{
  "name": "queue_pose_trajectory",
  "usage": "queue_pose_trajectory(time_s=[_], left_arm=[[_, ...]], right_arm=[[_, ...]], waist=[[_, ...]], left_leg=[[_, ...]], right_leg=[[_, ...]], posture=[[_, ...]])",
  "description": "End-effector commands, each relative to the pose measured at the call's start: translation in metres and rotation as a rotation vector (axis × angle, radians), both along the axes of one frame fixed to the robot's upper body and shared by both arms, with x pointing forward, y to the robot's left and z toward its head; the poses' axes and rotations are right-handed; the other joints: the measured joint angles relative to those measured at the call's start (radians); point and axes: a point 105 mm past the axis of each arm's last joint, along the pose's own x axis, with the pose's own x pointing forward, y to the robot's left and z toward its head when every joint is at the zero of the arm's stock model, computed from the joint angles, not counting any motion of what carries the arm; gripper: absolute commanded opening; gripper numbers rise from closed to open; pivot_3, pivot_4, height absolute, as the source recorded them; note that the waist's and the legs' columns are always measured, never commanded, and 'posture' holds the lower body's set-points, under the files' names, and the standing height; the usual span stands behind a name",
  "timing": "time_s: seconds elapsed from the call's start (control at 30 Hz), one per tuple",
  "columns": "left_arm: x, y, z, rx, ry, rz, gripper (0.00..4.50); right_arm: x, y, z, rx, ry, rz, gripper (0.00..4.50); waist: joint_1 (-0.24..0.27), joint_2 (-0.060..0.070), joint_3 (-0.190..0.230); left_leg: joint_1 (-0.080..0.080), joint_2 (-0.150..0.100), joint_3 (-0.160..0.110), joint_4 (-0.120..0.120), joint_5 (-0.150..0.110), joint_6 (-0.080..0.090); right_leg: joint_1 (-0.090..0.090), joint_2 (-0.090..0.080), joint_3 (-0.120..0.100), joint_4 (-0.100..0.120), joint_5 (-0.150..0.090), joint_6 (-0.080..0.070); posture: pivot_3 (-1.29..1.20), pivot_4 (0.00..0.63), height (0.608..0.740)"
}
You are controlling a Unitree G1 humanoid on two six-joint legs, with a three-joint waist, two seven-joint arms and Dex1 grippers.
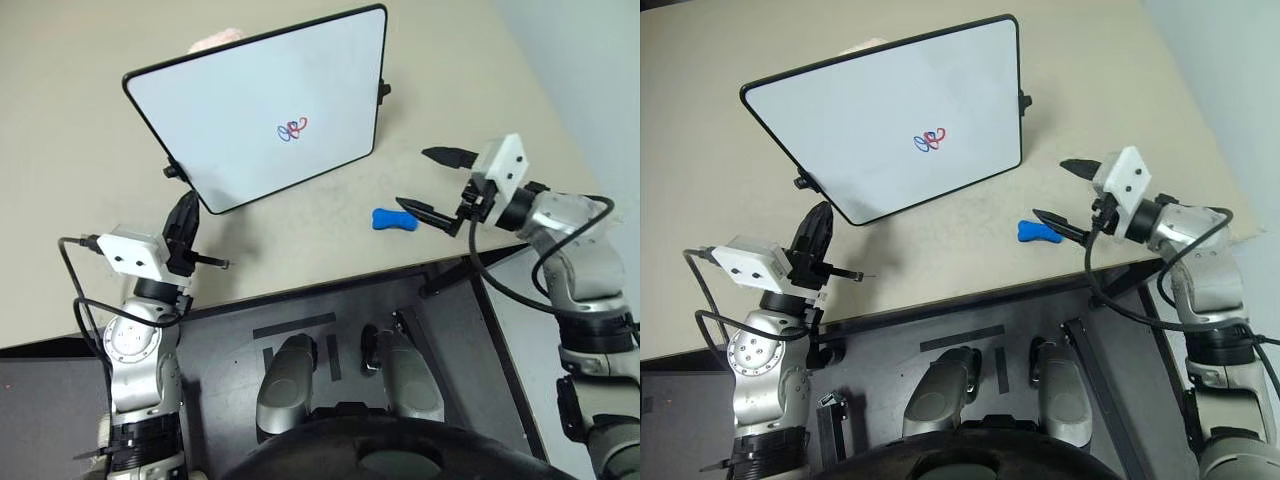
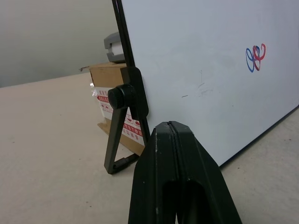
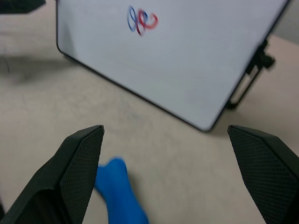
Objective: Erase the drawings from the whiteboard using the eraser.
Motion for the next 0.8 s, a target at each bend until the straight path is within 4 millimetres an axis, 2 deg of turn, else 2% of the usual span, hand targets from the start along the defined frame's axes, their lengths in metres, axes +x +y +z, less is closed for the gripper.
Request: queue_pose_trajectory(time_s=[0.03, 0.4, 0.63, 0.8], left_arm=[[0.000, -0.001, 0.006, 0.006, -0.025, -0.017, 0.00], [-0.003, -0.006, 0.007, 0.006, -0.019, -0.047, 0.00], [-0.018, -0.010, 0.002, -0.021, 0.018, -0.103, 0.00], [-0.028, -0.009, 0.002, -0.024, 0.023, -0.076, 0.00]], right_arm=[[-0.005, 0.001, 0.015, 0.023, -0.050, 0.007, 4.49], [-0.010, 0.009, 0.007, 0.005, -0.028, 0.034, 4.49], [-0.009, 0.010, 0.001, -0.008, -0.008, 0.052, 4.49], [-0.008, 0.014, -0.007, -0.025, 0.018, 0.083, 4.49]], waist=[[0.000, 0.000, 0.000], [-0.001, 0.000, 0.000], [-0.002, 0.000, 0.000], [-0.003, 0.000, 0.000]], left_leg=[[-0.001, 0.000, 0.000, 0.000, 0.000, 0.000], [-0.001, 0.001, 0.000, 0.000, 0.000, 0.002], [-0.001, 0.001, 0.000, 0.000, 0.000, 0.002], [-0.001, 0.001, 0.000, 0.000, -0.001, 0.002]], right_leg=[[0.000, 0.000, 0.000, 0.000, 0.000, 0.000], [0.000, 0.001, 0.000, 0.001, -0.005, 0.007], [0.000, 0.002, 0.000, 0.001, -0.006, 0.008], [0.000, 0.002, 0.000, 0.001, -0.006, 0.008]], posture=[[0.00, 0.150, 0.740], [0.00, 0.150, 0.740], [0.00, 0.150, 0.740], [0.00, 0.150, 0.740]])
